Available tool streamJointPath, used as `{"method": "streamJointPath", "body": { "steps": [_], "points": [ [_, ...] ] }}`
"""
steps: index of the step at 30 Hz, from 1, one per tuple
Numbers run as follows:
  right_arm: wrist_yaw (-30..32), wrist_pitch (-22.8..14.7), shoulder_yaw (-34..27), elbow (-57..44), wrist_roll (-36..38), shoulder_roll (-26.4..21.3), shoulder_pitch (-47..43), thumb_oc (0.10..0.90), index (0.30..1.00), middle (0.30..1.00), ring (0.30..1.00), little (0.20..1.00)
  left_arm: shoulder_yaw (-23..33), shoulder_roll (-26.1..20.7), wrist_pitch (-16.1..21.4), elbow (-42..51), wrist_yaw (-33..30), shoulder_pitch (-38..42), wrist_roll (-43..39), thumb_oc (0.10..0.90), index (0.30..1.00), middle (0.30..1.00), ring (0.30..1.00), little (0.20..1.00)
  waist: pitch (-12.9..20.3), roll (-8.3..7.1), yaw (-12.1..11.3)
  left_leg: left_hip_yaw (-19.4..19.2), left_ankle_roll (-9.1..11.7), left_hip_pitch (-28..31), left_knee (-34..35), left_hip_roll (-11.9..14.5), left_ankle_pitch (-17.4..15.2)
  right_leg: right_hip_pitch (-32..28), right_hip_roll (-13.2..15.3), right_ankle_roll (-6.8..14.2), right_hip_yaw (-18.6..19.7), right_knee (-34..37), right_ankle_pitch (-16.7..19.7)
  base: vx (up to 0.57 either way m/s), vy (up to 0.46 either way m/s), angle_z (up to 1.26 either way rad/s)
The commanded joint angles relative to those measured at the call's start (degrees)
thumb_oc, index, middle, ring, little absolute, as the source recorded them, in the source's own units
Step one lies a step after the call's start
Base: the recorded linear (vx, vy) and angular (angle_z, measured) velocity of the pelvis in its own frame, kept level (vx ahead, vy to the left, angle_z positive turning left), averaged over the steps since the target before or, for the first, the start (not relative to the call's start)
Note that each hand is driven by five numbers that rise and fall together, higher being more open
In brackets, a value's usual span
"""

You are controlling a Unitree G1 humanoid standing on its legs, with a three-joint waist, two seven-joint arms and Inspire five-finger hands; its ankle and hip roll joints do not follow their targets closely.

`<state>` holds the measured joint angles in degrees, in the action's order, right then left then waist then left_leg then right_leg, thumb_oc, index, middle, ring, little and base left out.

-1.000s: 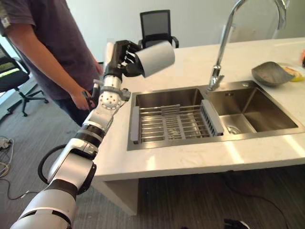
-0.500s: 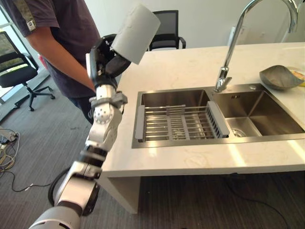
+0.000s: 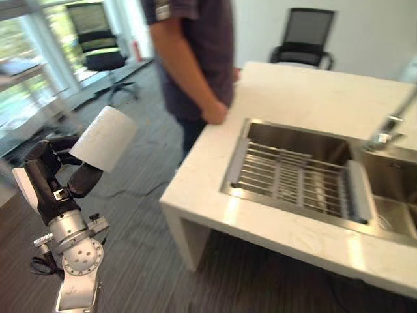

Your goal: Place the dishes in the dishwasher.

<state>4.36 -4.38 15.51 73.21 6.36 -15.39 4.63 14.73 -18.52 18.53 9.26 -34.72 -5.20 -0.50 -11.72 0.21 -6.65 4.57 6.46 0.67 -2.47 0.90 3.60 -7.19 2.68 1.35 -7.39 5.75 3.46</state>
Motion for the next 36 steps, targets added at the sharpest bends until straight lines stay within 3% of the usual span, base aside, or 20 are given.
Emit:
{"method": "streamJointPath", "body": {
  "steps": [1, 4, 5, 7, 8, 9, 10, 11, 15, 17, 19, 20, 21, 23, 24, 25, 26, 28, 29, 36],
  "points": [
    [0.3, -2.1, 0.3, -0.4, -4.0, -1.8, -4.7, 0.8, 0.9, 0.9, 0.9, 0.9, 5.2, -4.9, 7.1, 7.6, -2.0, 10.1, 1.9, 0.4, 0.3, 0.3, 0.3, 0.3, -2.0, -0.22, 2.1, -0.7, 3.7, -5.5, -2.1, 0.9, 4.5, -1.4, 2.8, 2.4, -2.6, -1.8, -5.9, -0.11, -0.137, 1.54],
    [-0.2, -2.1, 1.2, -0.6, -5.9, -2.4, -4.6, 0.8, 0.9, 0.9, 0.9, 0.9, 5.4, -5.5, 6.6, 8.2, -2.5, 9.5, 2.1, 0.4, 0.3, 0.3, 0.3, 0.3, -1.9, 0.54, 0.8, -1.9, 4.2, -6.4, 4.9, 2.7, 7.0, -0.6, 2.4, 2.5, -5.7, -2.1, -6.7, -0.06, -0.096, 1.06],
    [0.4, -2.2, 1.0, -0.7, -6.2, -2.7, -4.9, 0.8, 0.9, 0.9, 0.9, 0.9, 5.2, -5.4, 6.3, 8.0, -3.2, 9.8, 2.7, 0.4, 0.3, 0.3, 0.3, 0.3, -2.5, 0.36, 0.8, -4.9, 4.4, -7.4, 5.7, 3.9, 7.0, -0.5, 3.1, 2.6, -7.7, -2.6, -7.2, -0.25, -0.103, 1.22],
    [1.8, -2.3, -1.3, -0.1, -4.6, -3.2, -5.5, 0.8, 0.9, 0.9, 0.9, 0.9, 3.5, -4.5, 6.5, 8.0, -3.2, 11.7, 2.1, 0.4, 0.3, 0.3, 0.3, 0.3, -2.1, -0.15, 2.7, -12.6, 4.0, -4.8, 0.6, 8.8, 4.7, 0.5, 4.5, 2.4, -13.6, -3.1, -7.0, -0.34, -0.063, 1.59],
    [1.8, -2.3, -1.4, -0.1, -4.6, -3.2, -5.5, 0.8, 0.9, 0.9, 0.9, 0.9, 3.4, -4.5, 6.5, 8.0, -3.2, 11.9, 2.1, 0.4, 0.3, 0.3, 0.3, 0.3, -2.1, 0.01, 2.9, -12.2, 3.9, -5.4, -0.1, 8.8, 4.6, 0.5, 4.4, 2.5, -13.9, -3.0, -6.8, -0.4, -0.041, 2.1],
    [2.9, -2.4, -3.4, 0.4, -3.1, -3.2, -5.0, 0.8, 0.9, 0.9, 0.9, 0.9, 2.5, -4.2, 6.5, 7.9, -2.5, 12.8, 1.7, 0.4, 0.3, 0.3, 0.3, 0.3, -1.2, -0.69, 4.3, -17.9, 4.4, -1.8, -3.8, 12.3, 0.4, 0.3, 5.3, 2.6, -18.9, -2.2, -6.7, -0.25, -0.012, 1.89],
    [2.9, -2.4, -3.4, 0.4, -3.1, -3.2, -5.0, 0.8, 0.9, 0.9, 0.9, 0.9, 2.5, -4.2, 6.5, 7.9, -2.5, 12.8, 1.7, 0.4, 0.3, 0.3, 0.3, 0.3, -1.2, -0.67, 4.4, -17.9, 4.4, -1.8, -3.8, 12.3, 0.4, 0.2, 5.3, 2.6, -19.0, -2.1, -6.7, -0.43, 0.117, 1.7],
    [2.9, -2.6, -4.6, -0.2, -0.9, -2.0, -3.7, 0.8, 0.9, 0.9, 0.9, 0.9, 1.3, -5.3, 6.1, 8.2, -1.4, 14.7, 2.9, 0.4, 0.3, 0.3, 0.3, 0.3, 0.9, -1.01, 6.4, -22.3, 6.6, 5.4, -5.3, 16.3, -3.3, 0.1, 6.7, 3.3, -23.4, -1.6, -6.1, -0.19, 0.132, 1.45],
    [2.7, -3.0, -4.4, -1.9, 0.8, -1.1, -2.9, 0.8, 0.9, 0.9, 0.9, 0.9, -0.1, -4.9, 5.9, 7.1, -1.0, 16.1, 2.3, 0.4, 0.3, 0.3, 0.3, 0.3, 2.6, -0.91, 8.2, -24.2, 7.7, 10.1, -1.5, 17.1, -5.6, 0.2, 8.1, 4.4, -26.6, -1.7, -4.0, -0.15, 0.221, 1.27],
    [2.9, -3.7, -5.6, -3.1, 4.0, -0.5, -2.6, 0.8, 0.9, 0.9, 0.9, 0.9, -1.5, -5.5, 5.2, 7.0, -0.3, 18.0, 2.2, 0.4, 0.3, 0.3, 0.3, 0.3, 2.9, -1.15, 9.1, -26.7, 7.2, 9.9, 2.5, 17.3, -4.3, 1.1, 9.5, 5.7, -28.3, -2.3, -1.3, -0.14, 0.272, 0.98],
    [2.8, -3.7, -8.0, -2.8, 7.8, 0.7, -2.3, 0.8, 0.9, 0.9, 0.9, 0.9, -2.4, -6.6, 4.7, 6.9, 0.9, 18.7, 2.5, 0.4, 0.3, 0.3, 0.3, 0.3, 3.3, -1.49, 9.2, -27.7, 6.0, 9.9, 5.6, 15.2, -5.6, 2.1, 11.1, 7.8, -28.7, -2.1, 1.4, -0.08, 0.365, 0.81],
    [3.5, -4.5, -10.2, -3.0, 12.7, 1.5, -2.8, 0.8, 0.9, 0.9, 0.9, 0.9, -3.0, -6.7, 4.8, 6.9, 1.0, 19.0, 2.6, 0.4, 0.3, 0.3, 0.3, 0.3, 3.2, -1.68, 9.5, -26.8, 5.3, 9.7, 6.5, 13.6, -5.9, 2.8, 11.7, 8.4, -27.8, -2.1, 2.4, -0.03, 0.447, 0.45],
    [4.0, -6.5, -15.0, -4.4, 22.2, 3.7, -3.2, 0.8, 0.9, 0.9, 0.9, 0.9, -3.1, -7.1, 5.0, 7.7, 0.7, 19.0, 3.0, 0.4, 0.3, 0.3, 0.3, 0.3, 2.8, -1.92, 10.3, -26.5, 4.3, 9.3, 6.7, 12.0, -6.7, 3.8, 12.6, 9.3, -26.2, -2.1, 3.7, 0.0, 0.432, 0.13],
    [4.3, -7.6, -19.5, -3.2, 28.5, 6.6, -2.6, 0.8, 0.9, 0.9, 0.9, 0.9, -2.8, -8.5, 4.9, 8.2, 0.3, 17.7, 4.0, 0.4, 0.3, 0.3, 0.3, 0.3, 1.9, -2.37, 11.4, -26.6, 2.5, 8.4, 6.7, 9.5, -6.9, 5.2, 14.0, 10.2, -22.7, -3.3, 4.7, -0.01, 0.4, 0.02],
    [3.3, -7.4, -19.3, -1.9, 30.1, 7.7, -2.9, 0.8, 0.9, 0.9, 0.9, 0.9, -3.0, -9.2, 5.1, 8.0, 0.0, 17.7, 4.4, 0.4, 0.3, 0.3, 0.3, 0.3, 1.8, -2.83, 12.4, -25.7, 1.8, 8.4, 6.9, 8.7, -7.1, 6.5, 13.4, 10.4, -16.8, -4.0, 3.9, 0.02, 0.377, 0.37],
    [2.6, -7.1, -18.7, -1.7, 30.5, 8.4, -2.9, 0.8, 0.9, 0.9, 0.9, 0.9, -4.0, -9.7, 5.7, 7.8, -0.1, 18.1, 4.1, 0.4, 0.3, 0.3, 0.3, 0.3, 1.4, -2.77, 14.9, -22.9, 0.9, 8.2, 7.2, 7.7, -7.0, 7.7, 10.4, 10.8, -5.0, -4.7, 2.1, 0.1, 0.386, 0.64],
    [1.9, -6.9, -17.9, -1.5, 30.4, 8.1, -2.6, 0.8, 0.9, 0.9, 0.9, 0.9, -4.5, -9.8, 6.0, 7.3, -0.6, 19.0, 3.8, 0.4, 0.3, 0.3, 0.3, 0.3, 1.4, -2.76, 15.8, -21.4, 0.2, 7.8, 7.4, 6.7, -7.0, 8.6, 8.0, 11.2, 4.5, -5.7, 0.1, 0.12, 0.357, 0.86],
    [1.3, -6.8, -17.7, -1.4, 32.3, 7.5, -1.4, 0.8, 0.9, 0.9, 0.9, 0.9, -6.6, -9.4, 5.9, 6.2, -0.5, 21.6, 4.1, 0.4, 0.3, 0.3, 0.3, 0.3, 2.1, -2.34, 16.6, -18.4, -0.9, 7.8, 7.5, 5.2, -7.7, 8.4, 4.5, 9.6, 13.8, -5.9, -2.5, 0.16, 0.249, 1.18],
    [0.7, -7.6, -17.7, -2.7, 33.1, 6.6, -0.6, 0.8, 0.9, 0.9, 0.9, 0.9, -8.1, -9.3, 5.5, 5.1, -0.9, 24.1, 5.1, 0.4, 0.3, 0.3, 0.3, 0.3, 2.4, -2.16, 16.4, -15.4, -1.4, 7.3, 7.5, 4.2, -7.3, 8.5, 3.9, 8.5, 14.6, -6.2, -2.4, 0.12, 0.126, 1.23],
    [-0.4, -7.0, -18.2, -3.1, 32.1, 3.3, -1.2, 0.8, 0.9, 0.9, 0.9, 0.9, -10.6, -7.3, 5.1, 3.9, 0.3, 25.4, 3.6, 0.4, 0.3, 0.3, 0.3, 0.3, 3.8, -3.83, 15.6, -13.1, -1.3, 8.6, 7.5, 4.1, -6.4, 4.1, 5.0, 8.5, 10.1, -5.6, -2.2, 0.07, -0.027, 0.89]
  ]
}}
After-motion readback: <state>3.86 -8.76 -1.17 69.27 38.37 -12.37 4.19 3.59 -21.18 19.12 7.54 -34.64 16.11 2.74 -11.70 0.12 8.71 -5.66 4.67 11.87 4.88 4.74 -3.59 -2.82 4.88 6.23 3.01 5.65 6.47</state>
